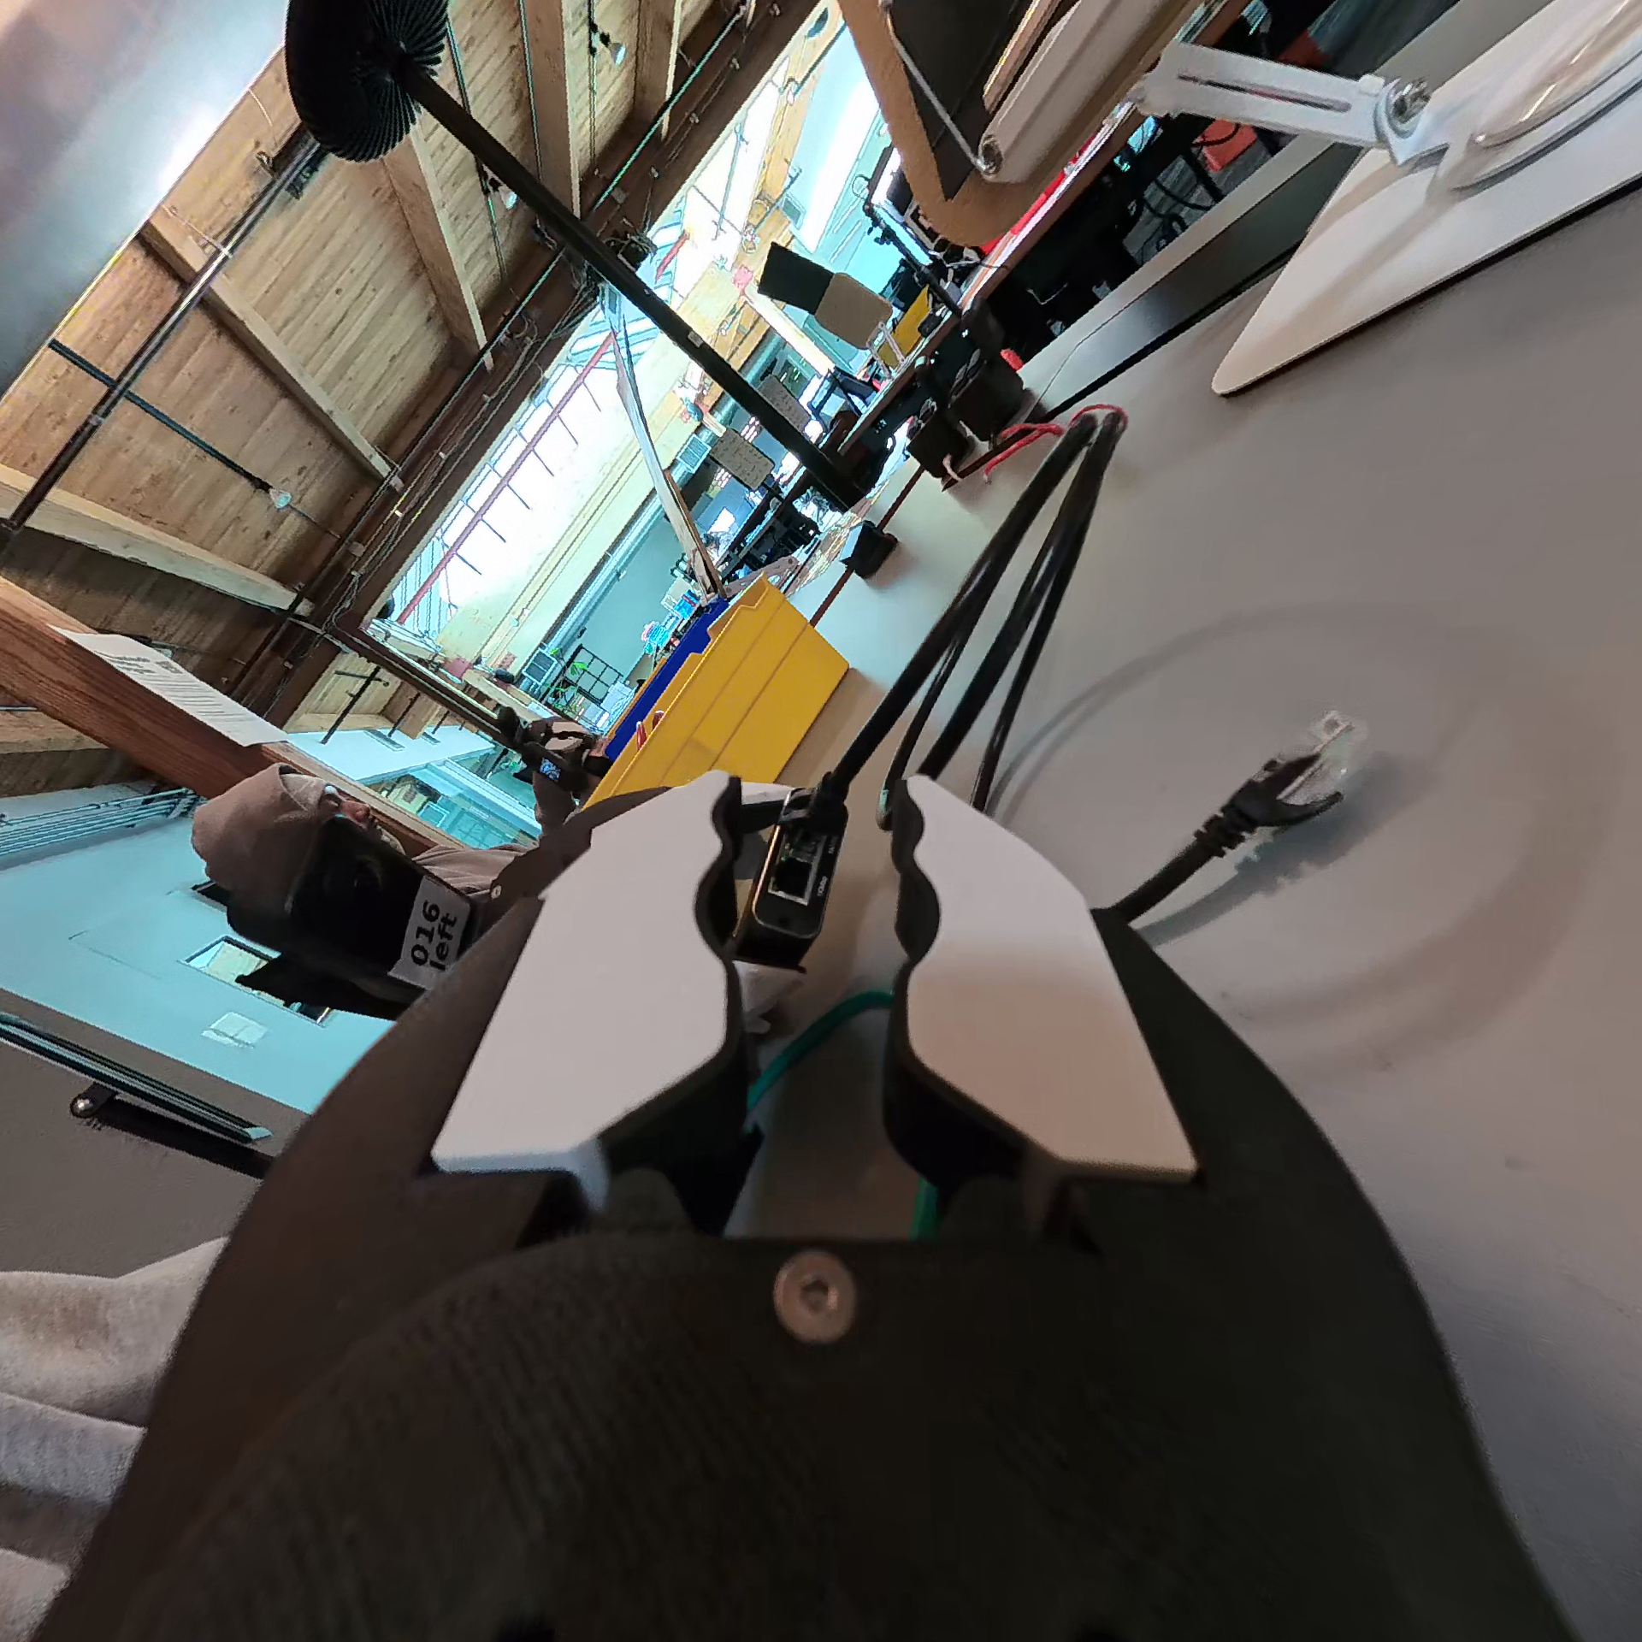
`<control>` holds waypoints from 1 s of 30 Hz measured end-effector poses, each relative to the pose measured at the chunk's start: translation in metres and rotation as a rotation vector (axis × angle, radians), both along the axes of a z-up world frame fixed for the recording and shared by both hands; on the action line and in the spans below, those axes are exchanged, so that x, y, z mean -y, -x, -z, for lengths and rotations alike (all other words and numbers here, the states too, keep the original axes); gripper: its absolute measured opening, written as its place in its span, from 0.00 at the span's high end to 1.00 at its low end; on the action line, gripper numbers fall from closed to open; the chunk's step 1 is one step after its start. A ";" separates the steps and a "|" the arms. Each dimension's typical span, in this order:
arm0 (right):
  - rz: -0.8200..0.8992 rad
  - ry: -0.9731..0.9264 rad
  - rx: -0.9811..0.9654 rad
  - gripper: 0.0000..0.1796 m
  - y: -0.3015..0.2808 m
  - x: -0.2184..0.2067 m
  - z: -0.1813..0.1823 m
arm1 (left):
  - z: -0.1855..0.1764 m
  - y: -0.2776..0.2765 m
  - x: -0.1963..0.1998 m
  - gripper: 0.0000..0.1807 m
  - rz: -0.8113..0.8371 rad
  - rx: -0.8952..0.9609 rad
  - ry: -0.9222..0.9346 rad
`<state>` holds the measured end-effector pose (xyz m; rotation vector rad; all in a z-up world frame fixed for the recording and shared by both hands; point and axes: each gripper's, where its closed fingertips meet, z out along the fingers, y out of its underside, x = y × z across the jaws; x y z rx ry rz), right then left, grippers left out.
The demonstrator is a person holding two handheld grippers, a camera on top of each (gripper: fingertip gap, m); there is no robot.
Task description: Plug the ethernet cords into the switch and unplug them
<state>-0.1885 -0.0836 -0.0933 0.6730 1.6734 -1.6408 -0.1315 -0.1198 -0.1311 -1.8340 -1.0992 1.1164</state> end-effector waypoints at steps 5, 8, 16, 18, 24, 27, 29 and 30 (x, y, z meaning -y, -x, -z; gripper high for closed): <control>-0.016 -0.008 -0.011 0.82 -0.004 0.002 0.001 | 0.001 0.000 0.002 0.68 0.003 0.011 -0.013; -0.020 -0.013 -0.025 0.82 -0.005 0.002 0.002 | 0.004 0.000 0.001 0.68 0.007 0.027 0.000; -0.032 -0.032 -0.110 0.82 -0.011 0.003 0.001 | 0.003 0.000 0.001 0.68 0.007 0.020 0.013; -0.017 -0.036 -0.141 0.82 -0.009 0.003 0.000 | 0.001 -0.001 0.002 0.68 0.001 0.008 0.004; 0.150 0.050 -0.250 0.86 0.001 -0.009 -0.037 | 0.000 0.000 0.003 0.68 -0.008 0.001 -0.001; 0.289 0.262 -0.340 0.86 -0.009 -0.020 -0.108 | 0.000 0.000 0.003 0.68 -0.005 0.004 -0.006; 0.237 0.315 -0.441 0.86 -0.036 -0.007 -0.150 | -0.001 0.000 0.004 0.68 -0.007 0.000 -0.026; 0.172 0.318 -0.488 0.86 -0.053 0.007 -0.167 | -0.002 0.000 0.005 0.68 -0.009 -0.003 -0.038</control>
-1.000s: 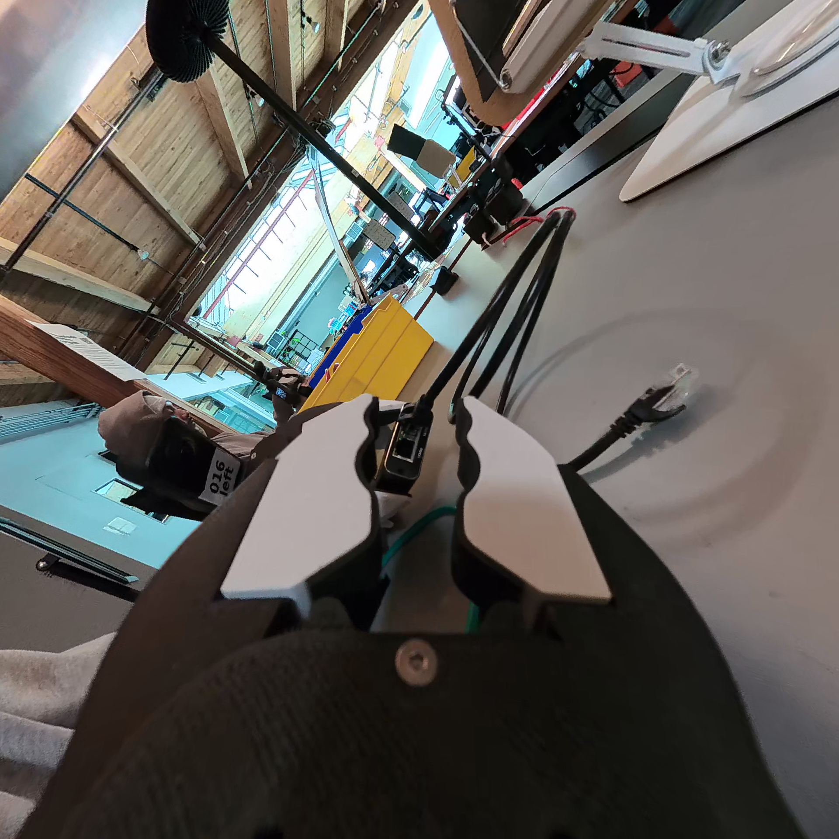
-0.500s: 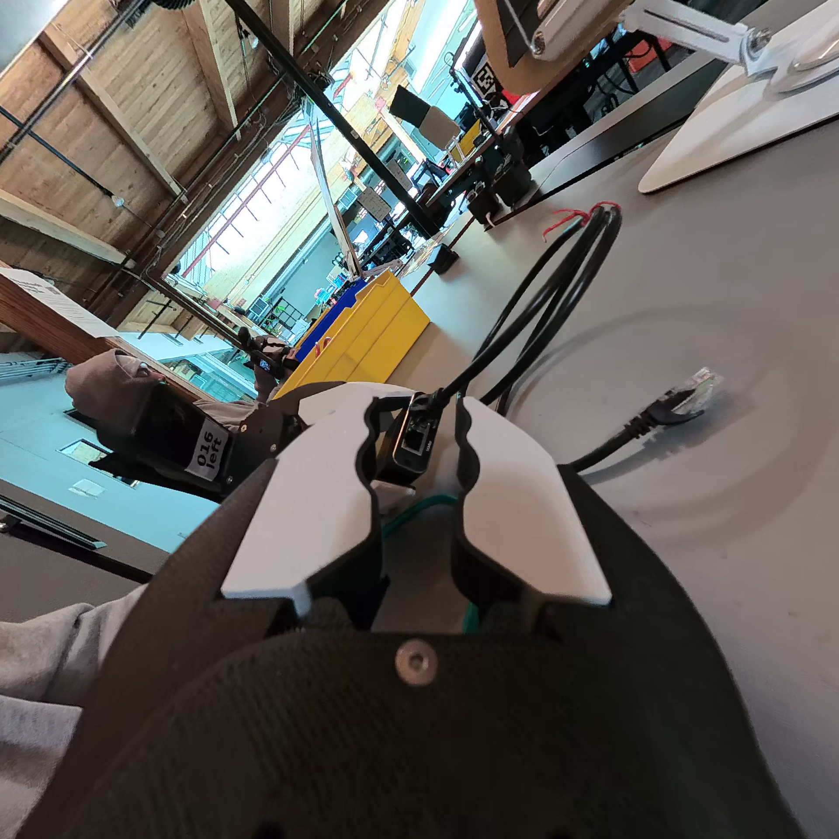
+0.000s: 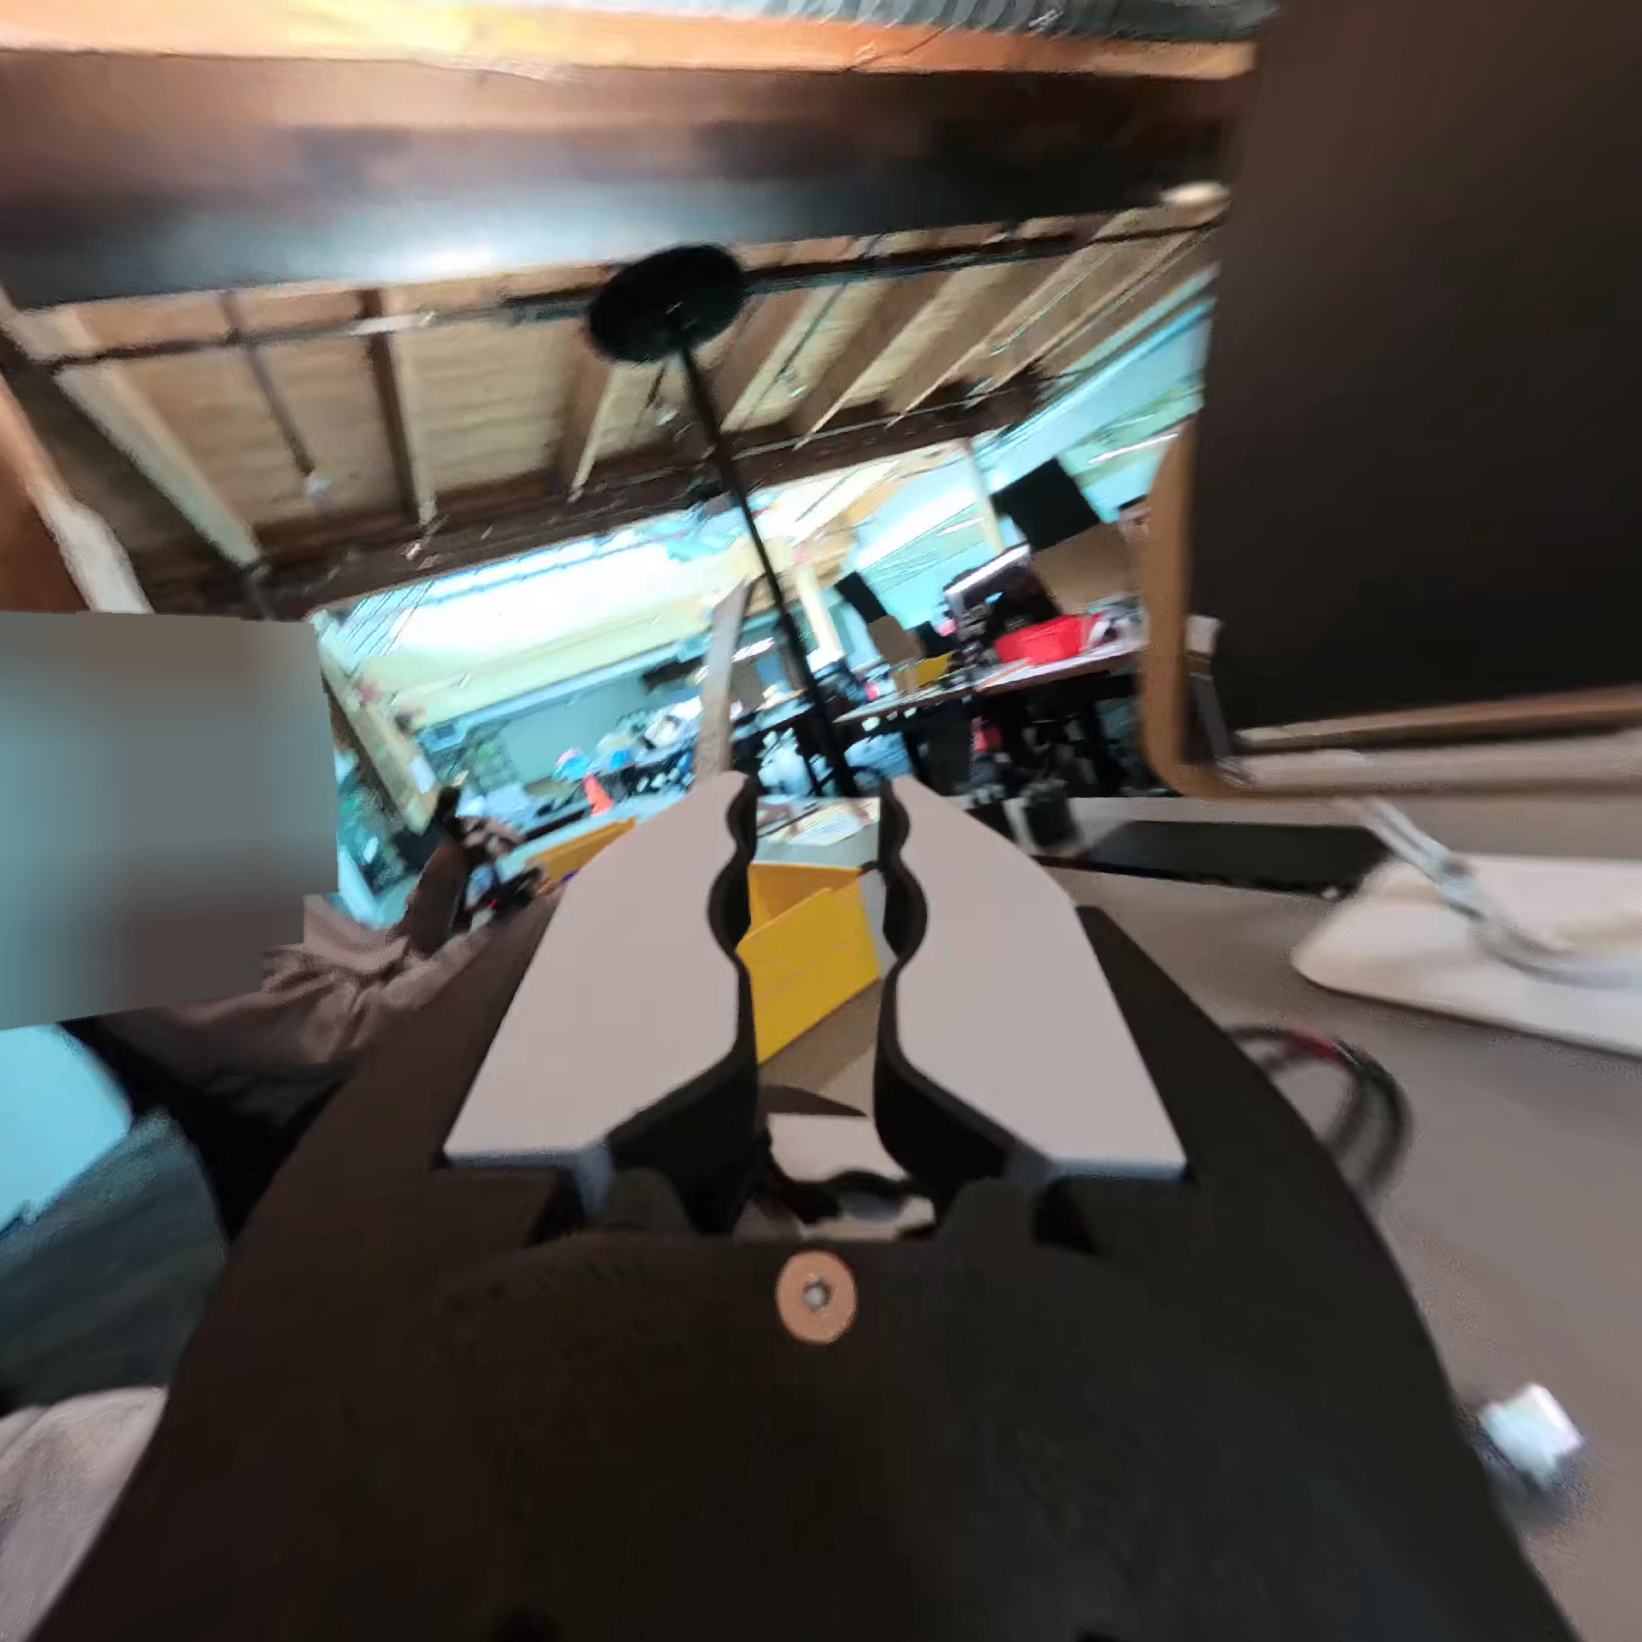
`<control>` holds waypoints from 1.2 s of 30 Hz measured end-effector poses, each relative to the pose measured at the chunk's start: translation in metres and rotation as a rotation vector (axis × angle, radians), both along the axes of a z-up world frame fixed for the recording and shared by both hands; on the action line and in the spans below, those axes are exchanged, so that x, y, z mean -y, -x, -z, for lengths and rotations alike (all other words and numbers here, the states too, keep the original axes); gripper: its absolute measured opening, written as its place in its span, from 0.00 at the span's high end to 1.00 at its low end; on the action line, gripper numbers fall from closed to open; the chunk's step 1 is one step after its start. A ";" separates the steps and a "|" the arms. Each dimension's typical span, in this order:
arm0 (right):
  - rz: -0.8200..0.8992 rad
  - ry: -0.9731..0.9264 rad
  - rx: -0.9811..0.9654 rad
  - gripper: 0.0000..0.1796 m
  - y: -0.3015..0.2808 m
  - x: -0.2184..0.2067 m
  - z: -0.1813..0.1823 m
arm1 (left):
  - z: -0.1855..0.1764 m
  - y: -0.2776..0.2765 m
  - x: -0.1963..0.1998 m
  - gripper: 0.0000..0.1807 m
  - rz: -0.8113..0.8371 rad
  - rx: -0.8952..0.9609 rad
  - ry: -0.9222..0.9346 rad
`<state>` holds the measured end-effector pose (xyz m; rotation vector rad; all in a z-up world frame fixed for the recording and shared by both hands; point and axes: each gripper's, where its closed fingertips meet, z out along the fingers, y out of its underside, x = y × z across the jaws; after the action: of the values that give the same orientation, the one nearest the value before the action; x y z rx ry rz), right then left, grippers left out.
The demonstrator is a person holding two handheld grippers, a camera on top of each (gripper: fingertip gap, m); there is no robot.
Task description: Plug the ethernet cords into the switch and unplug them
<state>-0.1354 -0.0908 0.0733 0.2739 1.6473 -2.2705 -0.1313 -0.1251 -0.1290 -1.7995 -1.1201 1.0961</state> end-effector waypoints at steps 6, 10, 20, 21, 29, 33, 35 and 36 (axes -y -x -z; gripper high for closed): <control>-0.353 -0.126 -0.330 0.77 -0.100 0.107 -0.063 | -0.002 0.000 0.003 0.68 -0.006 -0.005 -0.028; -0.505 -0.292 -0.517 0.74 -0.147 0.188 -0.056 | 0.000 0.000 0.000 0.68 0.001 0.003 0.001; -0.671 -0.783 -0.698 0.64 -0.237 0.352 0.063 | 0.002 0.001 -0.001 0.68 0.004 0.010 0.017; -0.658 -0.852 -0.750 0.63 -0.237 0.363 0.082 | 0.002 0.001 -0.001 0.68 0.005 0.010 0.014; -0.714 -1.293 -0.780 0.77 -0.233 0.368 0.172 | -0.001 0.002 0.000 0.68 0.010 -0.001 -0.013; -0.744 -1.137 -0.711 0.94 -0.236 0.367 0.131 | 0.002 0.003 -0.002 0.68 0.015 0.008 0.010; -0.745 -1.030 -0.662 0.95 -0.234 0.363 0.098 | 0.003 0.003 -0.003 0.68 0.017 0.013 0.022; -0.743 -0.976 -0.630 0.97 -0.232 0.360 0.079 | 0.003 0.004 -0.003 0.68 0.017 0.014 0.028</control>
<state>0.0969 -0.4509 -0.0053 -0.7952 2.4859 -0.9200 -0.1348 -0.1221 -0.1322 -1.8380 -1.1007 1.0948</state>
